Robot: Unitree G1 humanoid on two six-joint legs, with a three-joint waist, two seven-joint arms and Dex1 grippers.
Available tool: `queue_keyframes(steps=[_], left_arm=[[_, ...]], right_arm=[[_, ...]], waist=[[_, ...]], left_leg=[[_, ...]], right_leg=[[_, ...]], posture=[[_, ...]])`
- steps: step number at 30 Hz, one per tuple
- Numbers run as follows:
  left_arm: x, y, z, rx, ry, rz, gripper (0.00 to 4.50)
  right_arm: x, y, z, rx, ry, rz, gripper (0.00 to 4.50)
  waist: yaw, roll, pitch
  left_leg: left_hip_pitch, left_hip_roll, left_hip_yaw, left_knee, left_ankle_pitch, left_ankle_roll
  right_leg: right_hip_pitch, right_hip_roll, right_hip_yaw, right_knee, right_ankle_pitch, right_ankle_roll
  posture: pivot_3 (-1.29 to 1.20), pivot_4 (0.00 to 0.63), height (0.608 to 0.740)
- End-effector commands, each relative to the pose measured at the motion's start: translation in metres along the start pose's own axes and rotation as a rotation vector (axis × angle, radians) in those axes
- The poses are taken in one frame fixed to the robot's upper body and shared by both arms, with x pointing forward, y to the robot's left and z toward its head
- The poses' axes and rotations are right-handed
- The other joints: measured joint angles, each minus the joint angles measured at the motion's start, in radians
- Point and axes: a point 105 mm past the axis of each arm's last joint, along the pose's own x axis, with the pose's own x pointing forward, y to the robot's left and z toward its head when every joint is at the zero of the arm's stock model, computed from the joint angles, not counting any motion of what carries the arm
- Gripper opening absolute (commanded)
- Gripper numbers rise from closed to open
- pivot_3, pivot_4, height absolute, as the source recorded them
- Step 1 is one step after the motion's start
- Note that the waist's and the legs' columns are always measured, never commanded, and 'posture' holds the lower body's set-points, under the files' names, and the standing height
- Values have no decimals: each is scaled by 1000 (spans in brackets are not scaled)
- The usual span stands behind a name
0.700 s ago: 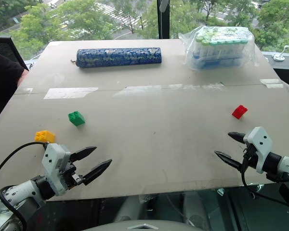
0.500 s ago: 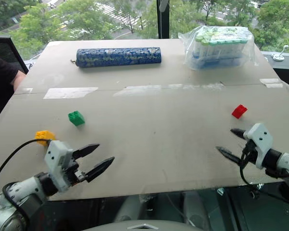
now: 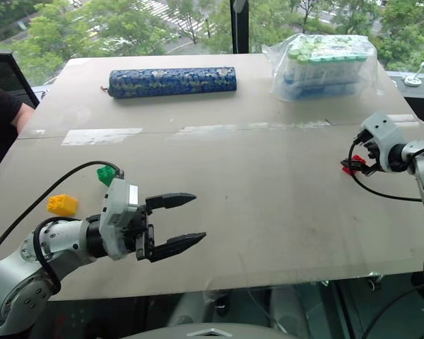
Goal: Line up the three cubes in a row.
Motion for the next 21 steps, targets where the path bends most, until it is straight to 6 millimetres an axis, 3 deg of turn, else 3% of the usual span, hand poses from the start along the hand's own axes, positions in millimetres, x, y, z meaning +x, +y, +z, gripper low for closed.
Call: queue_keyframes(steps=[1,3,8,10,12,14,16,19,21], left_arm=[[1,-3,5,29,-24,-21,4458],[2,-2,5,31,-24,-20,4500],[4,-2,-1,27,-19,5,4500],[3,-1,0,24,-23,18,4500],[-1,2,-1,17,-19,43,4500],[-7,5,-1,16,-12,73,4500],[-10,6,0,14,-13,89,4500],[-20,7,-2,21,21,127,4500],[-26,8,-4,22,45,145,4500]], right_arm=[[-3,-8,1,4,31,14,4168],[-1,-8,-1,8,45,22,3692],[-5,-11,-4,-25,69,37,1349],[-10,-7,0,-48,55,71,1390],[-15,11,20,-65,-19,163,1390],[-20,47,49,-125,-106,312,1390],[-23,67,60,-154,-138,381,1390],[-17,135,91,-315,-217,583,1390],[-10,165,103,-431,-254,647,1390]], waist=[[5,0,0],[6,0,1],[8,0,1],[8,0,1],[7,0,1],[0,1,1],[-8,1,1],[-15,-1,1],[-21,-1,1]], left_leg=[[0,0,0,0,0,0],[0,0,1,0,-1,1],[1,0,1,2,-3,5],[1,0,0,2,-3,5],[2,0,1,3,-3,5],[2,2,1,3,-3,5],[3,5,3,2,-3,4],[4,7,2,2,-4,3],[5,9,3,2,-5,1]], right_leg=[[0,0,0,0,0,0],[0,0,1,-1,0,0],[1,1,3,0,1,2],[1,2,3,0,1,2],[1,3,4,0,2,2],[1,4,4,1,2,2],[1,5,4,1,3,1],[1,6,2,1,3,0],[1,7,1,1,4,-1]], posture=[[0,150,740],[0,150,740],[0,150,740],[0,150,740],[0,150,740],[0,150,740],[0,150,740],[0,150,740],[0,150,740]])
